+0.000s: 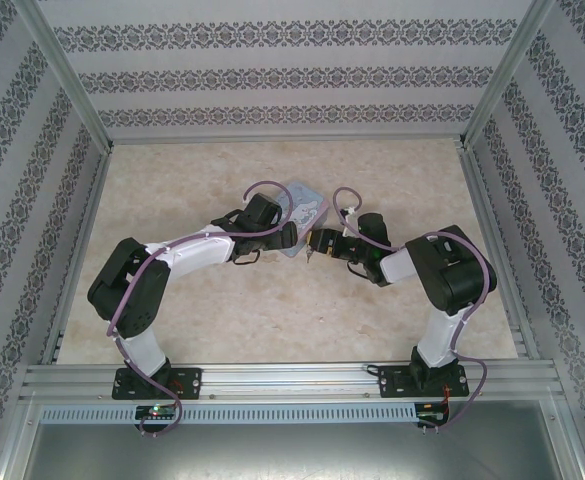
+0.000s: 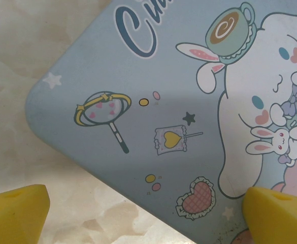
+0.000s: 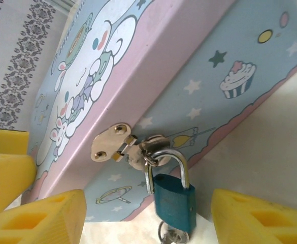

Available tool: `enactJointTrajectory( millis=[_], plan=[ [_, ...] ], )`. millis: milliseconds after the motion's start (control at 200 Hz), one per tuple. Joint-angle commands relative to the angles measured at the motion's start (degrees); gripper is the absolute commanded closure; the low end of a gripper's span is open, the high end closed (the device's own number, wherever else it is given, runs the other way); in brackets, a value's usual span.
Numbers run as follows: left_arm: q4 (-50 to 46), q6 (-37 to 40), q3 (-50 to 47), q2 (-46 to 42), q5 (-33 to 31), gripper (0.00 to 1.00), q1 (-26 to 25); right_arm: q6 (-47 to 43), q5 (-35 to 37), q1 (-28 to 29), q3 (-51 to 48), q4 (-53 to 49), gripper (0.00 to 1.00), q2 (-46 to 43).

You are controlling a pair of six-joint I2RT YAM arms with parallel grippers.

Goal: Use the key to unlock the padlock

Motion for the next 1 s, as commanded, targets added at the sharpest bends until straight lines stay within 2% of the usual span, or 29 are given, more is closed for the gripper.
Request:
enactJointTrajectory(
  millis=[0, 225, 385, 724, 994],
  plan=[
    [-9.36, 1.15, -2.33, 4.04, -0.39, 0.02, -0.82, -2.38, 5.98, -1.7, -2.65, -9.16, 0.33, 2.44],
    [-9.43, 1.06, -2.43, 4.03, -0.56, 0.02, -0.78, -2.86, 0.37, -0.17, 1.08, -9.52, 0.34, 6.13],
    [-9.43, 0.99, -2.26, 4.04, -0.48, 0.02, -0.81, -3.28, -1.09, 1.15, 2.21, -9.74, 0.36, 7.64],
    [-9.26, 0.97, -2.33, 4.12, -0.41, 0.02, -0.77, -3.89, -4.7, 1.96, 1.16, -8.75, 0.5, 7.08],
    [-9.11, 1.06, -2.4, 4.03, -0.31, 0.02, -0.81, -4.22, -4.45, 2.07, -0.23, -8.41, 0.59, 6.41]
  ],
)
